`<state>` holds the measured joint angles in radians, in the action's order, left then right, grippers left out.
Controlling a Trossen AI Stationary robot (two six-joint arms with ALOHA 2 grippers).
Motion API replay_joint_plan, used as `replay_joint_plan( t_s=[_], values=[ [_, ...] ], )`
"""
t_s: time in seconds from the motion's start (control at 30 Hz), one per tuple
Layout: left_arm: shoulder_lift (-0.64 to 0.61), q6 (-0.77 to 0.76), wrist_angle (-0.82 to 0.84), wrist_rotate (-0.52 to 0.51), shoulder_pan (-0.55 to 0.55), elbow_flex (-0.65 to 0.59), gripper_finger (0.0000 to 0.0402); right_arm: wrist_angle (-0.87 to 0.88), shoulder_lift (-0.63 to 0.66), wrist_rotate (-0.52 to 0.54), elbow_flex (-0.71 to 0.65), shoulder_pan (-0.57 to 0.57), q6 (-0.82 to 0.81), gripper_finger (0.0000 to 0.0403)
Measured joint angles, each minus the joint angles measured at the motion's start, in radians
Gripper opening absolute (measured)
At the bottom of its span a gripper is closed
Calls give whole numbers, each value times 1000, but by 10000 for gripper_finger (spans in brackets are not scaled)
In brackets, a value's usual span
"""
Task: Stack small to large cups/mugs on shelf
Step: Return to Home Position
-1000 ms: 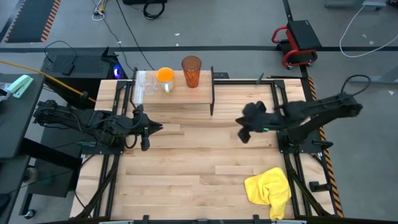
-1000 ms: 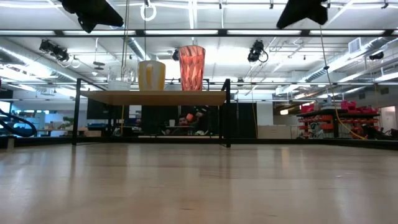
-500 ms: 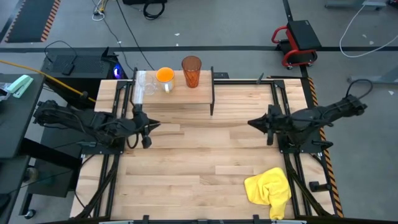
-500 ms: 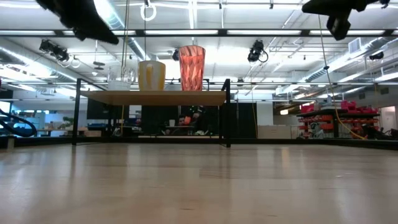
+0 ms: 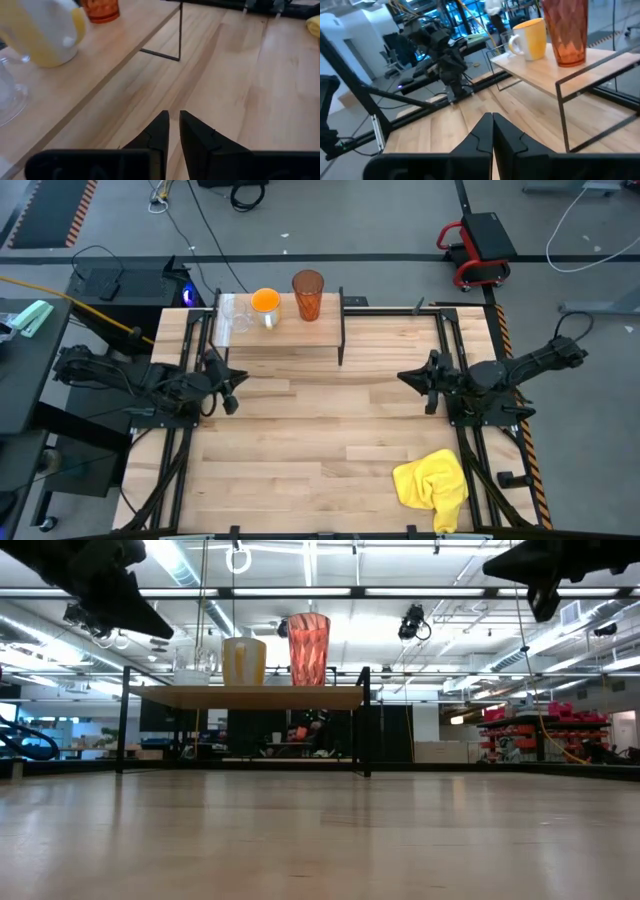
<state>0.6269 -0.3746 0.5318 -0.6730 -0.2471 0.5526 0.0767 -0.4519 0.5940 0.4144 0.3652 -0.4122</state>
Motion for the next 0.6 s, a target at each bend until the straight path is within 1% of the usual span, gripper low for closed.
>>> replay_joint_plan(
  t_s=[0.2,0.3,0.43,0.6],
  values=[
    [-121,2,-43,-5,0,-88,50,-149,35,-58,-94,0,88,9],
    [-179,23,-77,-5,0,-123,53,-253,75,-112,-143,-1,153,9],
    [-240,40,-79,-5,0,-147,54,-354,155,-187,-202,-1,240,9],
    [-308,86,-104,-4,0,-173,47,-381,300,-203,-255,-1,294,9]
  ],
)
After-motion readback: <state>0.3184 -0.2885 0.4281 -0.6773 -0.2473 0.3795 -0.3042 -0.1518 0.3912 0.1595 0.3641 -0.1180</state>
